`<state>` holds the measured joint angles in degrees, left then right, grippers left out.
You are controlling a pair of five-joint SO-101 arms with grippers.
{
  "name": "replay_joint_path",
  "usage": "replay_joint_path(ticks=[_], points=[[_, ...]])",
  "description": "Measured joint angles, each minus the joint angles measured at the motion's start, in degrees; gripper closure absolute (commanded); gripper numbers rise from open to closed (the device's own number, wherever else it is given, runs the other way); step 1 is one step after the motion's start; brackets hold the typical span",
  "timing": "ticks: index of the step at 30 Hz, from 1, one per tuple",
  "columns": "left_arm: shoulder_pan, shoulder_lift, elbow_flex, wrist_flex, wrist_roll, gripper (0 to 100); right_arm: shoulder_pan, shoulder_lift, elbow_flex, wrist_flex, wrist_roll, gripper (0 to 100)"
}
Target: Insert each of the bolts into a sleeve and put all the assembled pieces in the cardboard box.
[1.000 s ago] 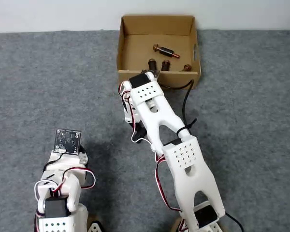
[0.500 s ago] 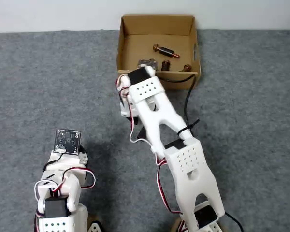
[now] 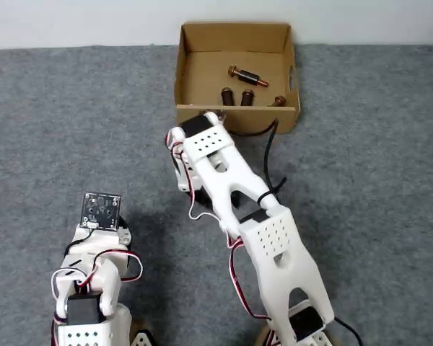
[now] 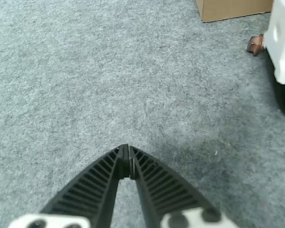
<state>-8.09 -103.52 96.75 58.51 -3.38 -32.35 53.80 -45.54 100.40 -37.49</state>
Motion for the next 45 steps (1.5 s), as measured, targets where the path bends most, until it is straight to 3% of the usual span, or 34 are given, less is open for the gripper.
replay_joint_path(ticks=[5,7,16,23,32,45], points=[[0.00,0.00,0.00,0.00,0.00,99,0.97,1.41,-0.09,0.00,0.00,99.8],[0.00,0.00,0.00,0.00,0.00,99,1.23,1.58,-0.09,0.00,0.00,96.0],[0.00,0.00,0.00,0.00,0.00,99,2.37,-0.09,0.00,0.26,0.00,99.1],[0.00,0.00,0.00,0.00,0.00,99,1.93,-13.54,3.34,0.26,0.09,99.1],[2.55,5.63,0.00,-2.73,0.09,99,3.60,-43.52,32.97,0.26,0.09,99.1],[2.55,8.44,0.00,-4.92,0.09,99,22.59,-90.73,77.01,-13.10,2.64,99.1]])
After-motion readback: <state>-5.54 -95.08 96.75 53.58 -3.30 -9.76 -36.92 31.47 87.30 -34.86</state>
